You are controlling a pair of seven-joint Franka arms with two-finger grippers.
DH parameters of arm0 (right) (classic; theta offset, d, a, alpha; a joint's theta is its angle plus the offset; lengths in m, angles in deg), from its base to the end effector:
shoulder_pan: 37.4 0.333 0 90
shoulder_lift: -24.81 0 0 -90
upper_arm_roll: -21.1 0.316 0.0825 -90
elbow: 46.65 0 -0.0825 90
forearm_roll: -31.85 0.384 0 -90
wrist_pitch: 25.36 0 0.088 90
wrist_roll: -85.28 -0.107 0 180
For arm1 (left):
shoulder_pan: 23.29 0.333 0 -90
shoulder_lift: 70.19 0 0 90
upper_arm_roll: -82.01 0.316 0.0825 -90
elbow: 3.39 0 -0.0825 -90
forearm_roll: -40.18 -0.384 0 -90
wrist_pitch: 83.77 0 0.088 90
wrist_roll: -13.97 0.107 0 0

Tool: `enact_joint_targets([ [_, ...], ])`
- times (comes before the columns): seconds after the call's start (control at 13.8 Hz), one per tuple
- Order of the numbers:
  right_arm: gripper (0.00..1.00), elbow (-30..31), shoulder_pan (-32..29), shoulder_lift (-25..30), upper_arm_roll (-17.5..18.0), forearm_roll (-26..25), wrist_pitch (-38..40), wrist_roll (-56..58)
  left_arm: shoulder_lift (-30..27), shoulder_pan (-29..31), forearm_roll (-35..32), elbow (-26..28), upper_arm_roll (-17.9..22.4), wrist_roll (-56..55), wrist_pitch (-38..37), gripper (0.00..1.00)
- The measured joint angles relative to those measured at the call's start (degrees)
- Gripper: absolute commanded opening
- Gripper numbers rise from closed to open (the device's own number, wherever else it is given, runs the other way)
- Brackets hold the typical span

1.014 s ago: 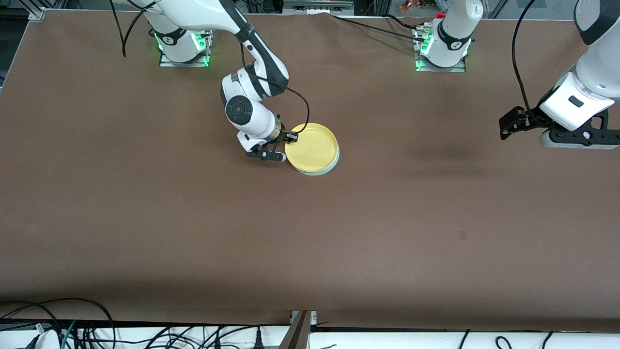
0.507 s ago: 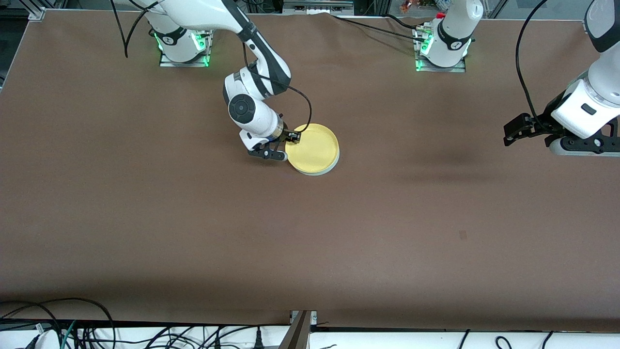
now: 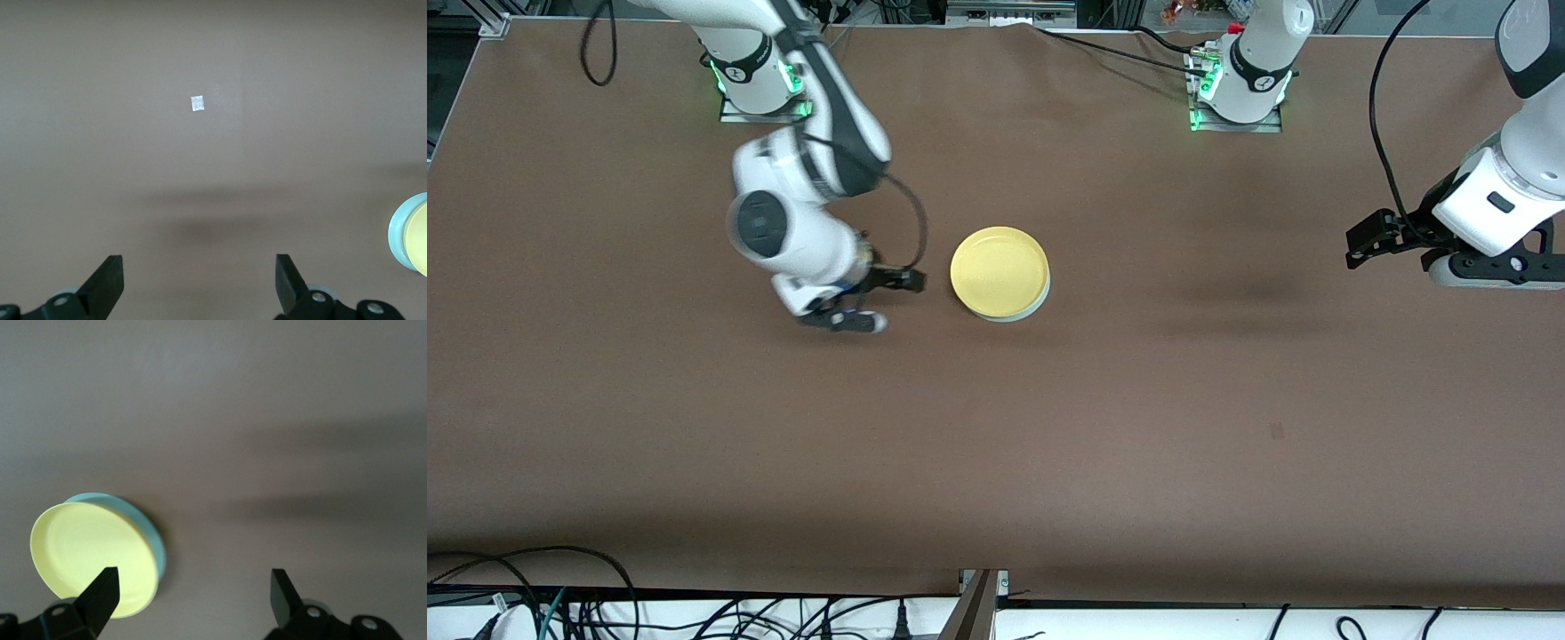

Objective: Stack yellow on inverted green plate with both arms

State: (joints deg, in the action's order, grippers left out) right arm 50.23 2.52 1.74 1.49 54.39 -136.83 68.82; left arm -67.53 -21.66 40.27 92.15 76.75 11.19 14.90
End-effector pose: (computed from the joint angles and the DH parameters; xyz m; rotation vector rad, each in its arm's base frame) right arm 0.5894 0.2683 0.3668 -2.9519 0.1220 0.2685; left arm 0.5766 -0.0357 0.5656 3.1352 -0.0227 0.0126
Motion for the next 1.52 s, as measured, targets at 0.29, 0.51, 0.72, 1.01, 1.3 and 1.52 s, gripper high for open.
enact_joint_targets([
  [0.29,1.00,-6.8,-0.9,0.2,-14.8,-0.2,12.1,14.9,0.0,0.0,0.0,-0.1,-0.2,0.0,0.0,1.00],
  [0.51,1.00,-10.5,-1.4,0.3,-20.9,-0.9,19.9,19.5,0.0,0.0,0.0,-0.2,-0.2,0.0,0.0,1.00],
  [0.72,1.00,-12.2,-5.7,3.8,-15.7,-8.6,22.0,19.7,0.0,0.0,0.0,-0.2,-0.2,0.0,0.0,1.00],
  [1.01,1.00,-12.3,-23.2,12.0,3.3,-16.0,23.5,19.7,0.0,0.0,0.0,-0.2,-0.2,0.0,0.0,1.00],
  [1.3,1.00,-10.4,-31.1,21.9,8.4,-20.3,27.5,20.4,0.0,0.0,0.0,-0.2,-0.2,0.0,0.0,1.00],
  [1.52,1.00,-8.8,-31.9,24.9,11.8,-22.1,28.5,19.7,0.0,0.0,0.0,-0.2,-0.2,0.0,0.0,1.00],
])
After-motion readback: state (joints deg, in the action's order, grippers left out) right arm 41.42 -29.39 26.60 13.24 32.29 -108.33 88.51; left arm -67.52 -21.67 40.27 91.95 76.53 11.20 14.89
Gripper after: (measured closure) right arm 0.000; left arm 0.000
